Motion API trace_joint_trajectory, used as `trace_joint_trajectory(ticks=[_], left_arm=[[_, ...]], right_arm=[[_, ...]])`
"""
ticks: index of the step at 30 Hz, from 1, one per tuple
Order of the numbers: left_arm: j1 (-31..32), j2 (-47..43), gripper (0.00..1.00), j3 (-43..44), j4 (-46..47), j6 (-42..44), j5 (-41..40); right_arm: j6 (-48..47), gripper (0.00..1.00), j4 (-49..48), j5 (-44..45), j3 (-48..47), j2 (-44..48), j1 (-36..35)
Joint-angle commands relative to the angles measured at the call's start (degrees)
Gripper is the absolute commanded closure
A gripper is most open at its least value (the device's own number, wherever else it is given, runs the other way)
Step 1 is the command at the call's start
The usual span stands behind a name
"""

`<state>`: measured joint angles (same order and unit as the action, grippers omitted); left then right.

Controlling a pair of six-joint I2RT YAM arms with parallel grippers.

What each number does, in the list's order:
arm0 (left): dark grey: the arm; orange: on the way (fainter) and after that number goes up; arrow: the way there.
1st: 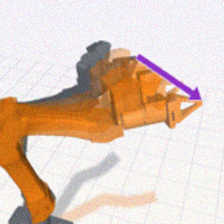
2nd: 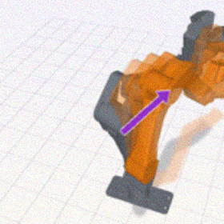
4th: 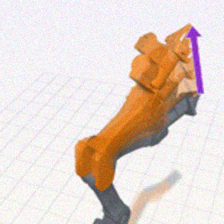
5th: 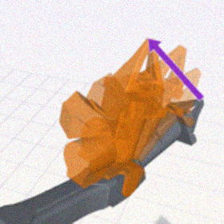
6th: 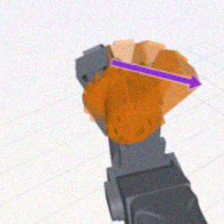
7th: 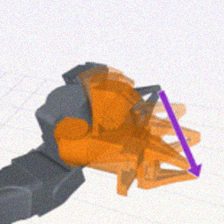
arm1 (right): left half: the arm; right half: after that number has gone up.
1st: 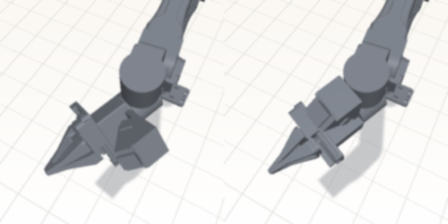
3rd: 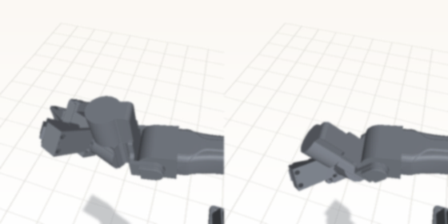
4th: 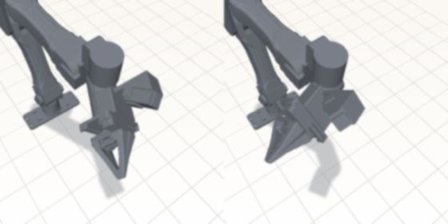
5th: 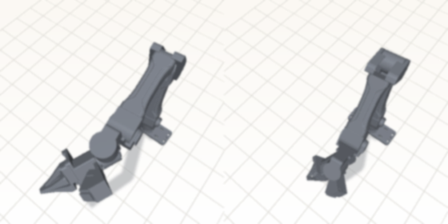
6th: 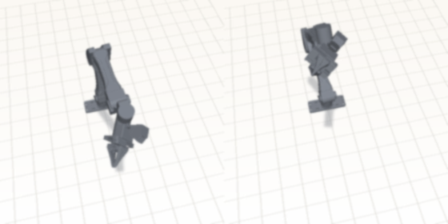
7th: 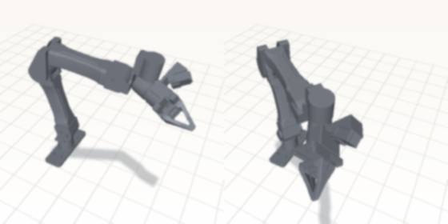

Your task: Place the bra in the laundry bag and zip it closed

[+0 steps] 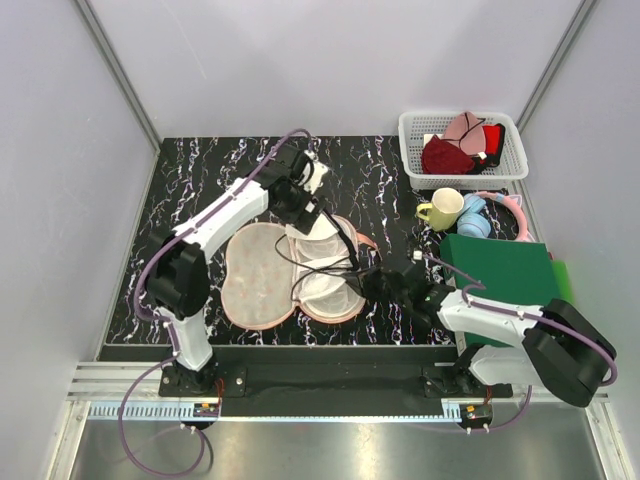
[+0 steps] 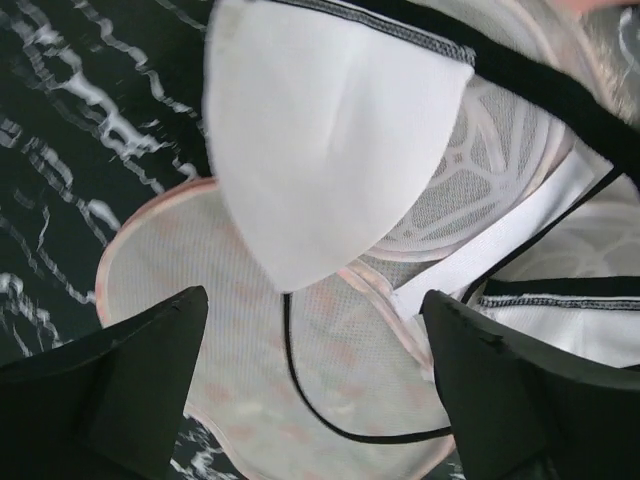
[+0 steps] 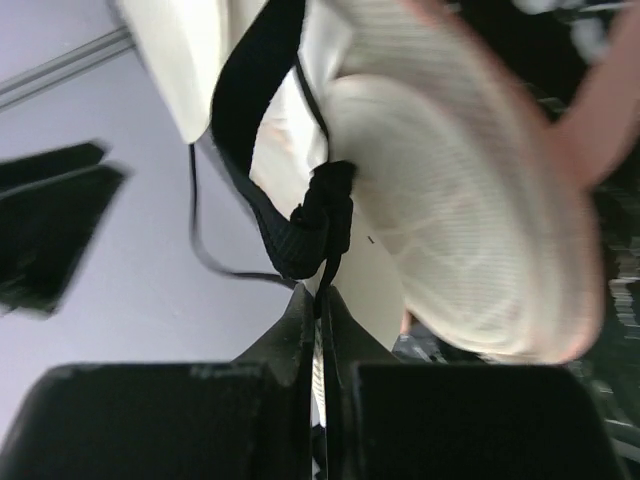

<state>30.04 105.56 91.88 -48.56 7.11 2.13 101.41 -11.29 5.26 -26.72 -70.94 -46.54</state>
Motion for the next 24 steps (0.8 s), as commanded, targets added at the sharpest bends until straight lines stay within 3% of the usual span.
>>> trace_joint_trajectory(ticks=[1,3,8,13,16,20,24], left_arm=[[-0.2,-12.5,0.03,-1.8,-2.0,-21.3,-7.2],[-0.2,-20.5,0.03,-8.0,-2.3,-30.8,-3.6],[1.4,-38.1,0.06,-33.3,5.6,-62.2,12.3],[6.0,-53.4,0.03,-47.4,18.8,-91.3,13.2],[8.6,-54.1,0.01,-50.7,21.0,-99.5,12.2],[10.4,-49.0,0.01,-52.9,24.4,-104.6,16.6],[11.9,-46.4,0.02,-54.7,26.6,-108.1,16.0]], right_arm=[[-0.9,1.0,1.5,-1.5,4.5,4.3,-0.5],[1.4,1.0,1.3,-0.1,6.8,6.6,-0.5],[3.4,1.0,-1.3,0.8,9.4,9.0,-0.5],[2.8,1.0,-7.0,-0.3,7.7,2.8,-0.5],[3.4,1.0,-10.2,-1.1,7.6,0.3,-0.5],[3.9,1.0,-10.2,-1.4,7.3,-0.1,-0.5],[4.4,1.0,-9.9,-1.1,6.9,0.7,-0.6]])
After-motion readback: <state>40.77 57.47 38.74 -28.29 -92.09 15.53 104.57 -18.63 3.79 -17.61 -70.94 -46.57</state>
